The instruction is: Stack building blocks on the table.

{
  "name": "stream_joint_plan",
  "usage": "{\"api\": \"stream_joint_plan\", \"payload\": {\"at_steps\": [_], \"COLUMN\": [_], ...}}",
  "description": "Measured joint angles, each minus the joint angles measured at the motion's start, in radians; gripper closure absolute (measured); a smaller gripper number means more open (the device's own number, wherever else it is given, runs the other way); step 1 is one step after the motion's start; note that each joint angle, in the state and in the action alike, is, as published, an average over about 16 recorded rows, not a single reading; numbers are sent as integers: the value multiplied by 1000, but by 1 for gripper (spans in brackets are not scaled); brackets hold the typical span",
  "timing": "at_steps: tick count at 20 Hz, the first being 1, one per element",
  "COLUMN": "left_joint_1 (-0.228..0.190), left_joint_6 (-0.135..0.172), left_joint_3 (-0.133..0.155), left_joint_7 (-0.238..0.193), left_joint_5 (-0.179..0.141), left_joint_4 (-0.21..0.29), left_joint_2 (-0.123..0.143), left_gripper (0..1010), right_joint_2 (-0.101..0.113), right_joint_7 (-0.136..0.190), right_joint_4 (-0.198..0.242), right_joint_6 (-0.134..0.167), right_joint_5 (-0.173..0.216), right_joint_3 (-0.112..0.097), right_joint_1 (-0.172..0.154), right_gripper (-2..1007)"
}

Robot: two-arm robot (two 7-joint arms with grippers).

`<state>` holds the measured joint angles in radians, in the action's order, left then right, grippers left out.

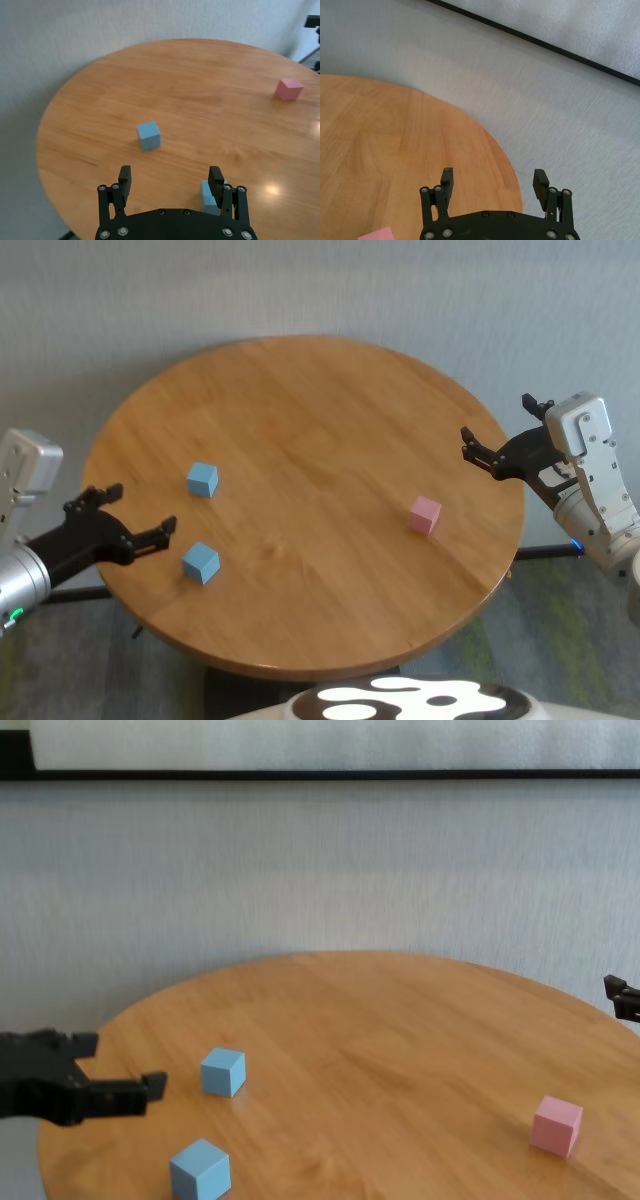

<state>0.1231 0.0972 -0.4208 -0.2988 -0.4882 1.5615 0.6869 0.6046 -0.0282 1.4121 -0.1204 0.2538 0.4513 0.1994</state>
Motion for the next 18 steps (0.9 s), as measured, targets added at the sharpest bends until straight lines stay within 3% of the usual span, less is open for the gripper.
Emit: {"api": "stream_joint_plan", "payload": {"at_steps": [3, 7, 18], "left_joint_1": [-8, -11, -4], "left_joint_6": [40, 70, 97], "left_joint_3": [-2, -14, -47], "left_joint_7": [-38, -80, -165], "left_joint_5": [-19, -19, 12], "left_joint_4": [20, 36, 28], "left_joint_2": [8, 14, 1], "left_gripper": [10, 10, 10], "right_joint_2": [0, 0, 0], "right_joint_7": [0, 0, 0], "right_joint_4": [0, 0, 0], "right_joint_6": [0, 0, 0], "right_joint_5": [0, 0, 0], "right_joint_3": [0, 0, 0], "right_joint_1": [0, 0, 0], "right_gripper": [0, 0, 0]}}
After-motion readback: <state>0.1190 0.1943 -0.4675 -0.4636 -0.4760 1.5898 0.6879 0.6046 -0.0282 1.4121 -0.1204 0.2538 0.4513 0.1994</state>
